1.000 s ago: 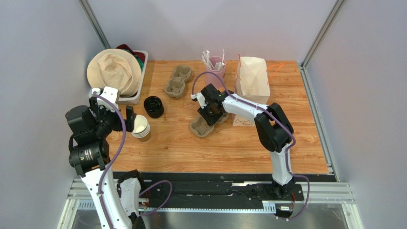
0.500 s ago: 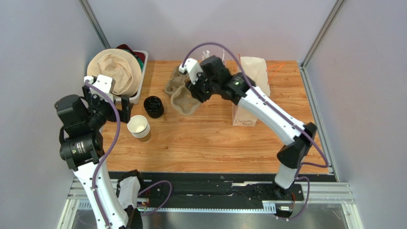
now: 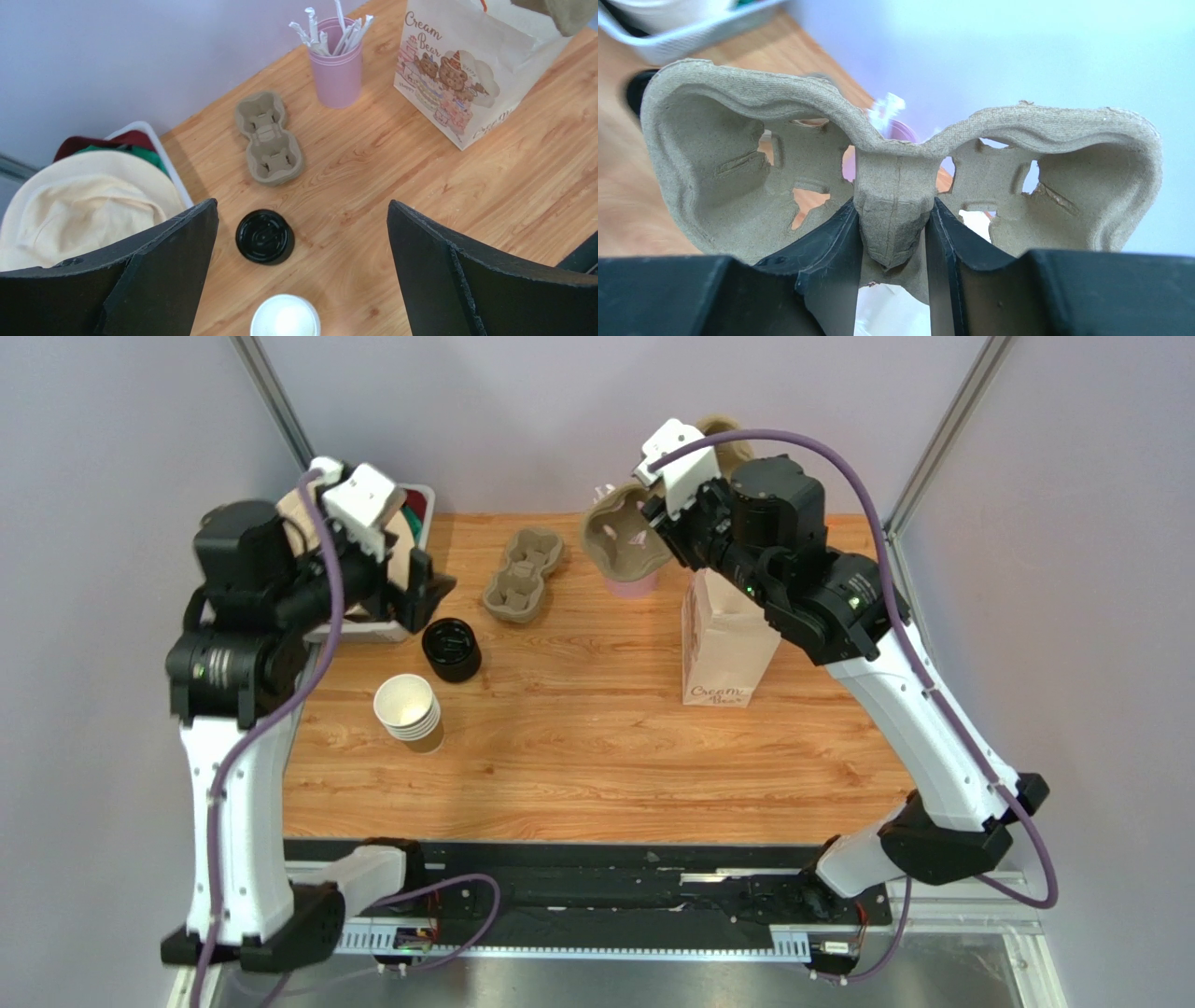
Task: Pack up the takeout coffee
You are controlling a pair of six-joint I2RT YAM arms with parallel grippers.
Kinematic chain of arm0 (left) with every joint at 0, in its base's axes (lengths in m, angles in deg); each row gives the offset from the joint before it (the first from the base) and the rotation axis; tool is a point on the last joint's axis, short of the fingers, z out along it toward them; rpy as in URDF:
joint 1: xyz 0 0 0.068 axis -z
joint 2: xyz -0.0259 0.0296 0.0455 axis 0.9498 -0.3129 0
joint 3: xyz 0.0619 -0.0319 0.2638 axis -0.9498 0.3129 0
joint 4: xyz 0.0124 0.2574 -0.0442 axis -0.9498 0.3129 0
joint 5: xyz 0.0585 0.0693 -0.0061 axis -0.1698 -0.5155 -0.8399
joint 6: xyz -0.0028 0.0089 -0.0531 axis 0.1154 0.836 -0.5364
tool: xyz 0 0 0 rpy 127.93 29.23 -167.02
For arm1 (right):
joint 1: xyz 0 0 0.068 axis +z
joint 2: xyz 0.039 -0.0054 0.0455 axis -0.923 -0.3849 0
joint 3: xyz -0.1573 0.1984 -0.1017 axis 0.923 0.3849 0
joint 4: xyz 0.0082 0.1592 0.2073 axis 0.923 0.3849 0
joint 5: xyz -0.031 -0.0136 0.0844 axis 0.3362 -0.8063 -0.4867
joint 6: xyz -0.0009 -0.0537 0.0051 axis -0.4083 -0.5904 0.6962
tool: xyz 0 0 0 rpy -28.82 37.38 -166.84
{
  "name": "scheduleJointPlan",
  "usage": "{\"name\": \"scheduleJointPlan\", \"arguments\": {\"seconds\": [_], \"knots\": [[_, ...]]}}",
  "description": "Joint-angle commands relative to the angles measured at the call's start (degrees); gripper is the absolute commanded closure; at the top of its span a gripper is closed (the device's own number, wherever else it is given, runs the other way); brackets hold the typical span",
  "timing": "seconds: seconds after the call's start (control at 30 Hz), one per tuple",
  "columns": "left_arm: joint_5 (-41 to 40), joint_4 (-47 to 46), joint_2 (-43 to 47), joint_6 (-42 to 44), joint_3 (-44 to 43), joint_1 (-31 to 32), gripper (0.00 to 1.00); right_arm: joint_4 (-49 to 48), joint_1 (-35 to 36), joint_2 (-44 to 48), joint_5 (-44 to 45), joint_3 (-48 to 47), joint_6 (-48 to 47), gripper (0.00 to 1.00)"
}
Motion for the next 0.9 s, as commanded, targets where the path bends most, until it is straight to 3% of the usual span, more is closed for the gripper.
{"name": "scheduleJointPlan", "arguments": {"seconds": [0.0, 0.2, 0.27, 0.4, 0.57, 0.87], "knots": [[-9.49, 1.44, -12.65, -1.38, -7.87, 8.44, 0.01, -6.42, -4.53, 4.93, 8.18, 3.43, -3.07, 0.64], [-15.47, -0.3, -23.83, 0.37, -16.49, 21.27, 0.01, -9.76, -15.08, 11.87, 9.42, 10.28, -2.54, 0.66], [-21.17, -1.19, -26.48, 1.42, -18.69, 26.71, 0.01, -10.29, -18.6, 13.37, 9.33, 13.0, -2.72, 0.65], [-27.43, -1.02, -36.48, -0.23, -26.68, 32.01, 0.01, -10.73, -23.78, 17.15, 8.63, 16.35, -1.49, 0.65], [-17.08, -1.36, -44.32, -6.73, -37.67, 33.42, 0.01, -11.7, -30.9, 19.88, 9.42, 19.87, 0.18, 0.66], [-7.75, -10.15, -50.83, -13.94, -40.14, 35.09, 0.01, -12.23, -34.08, 26.2, 8.45, 26.11, 1.42, 0.66]]}}
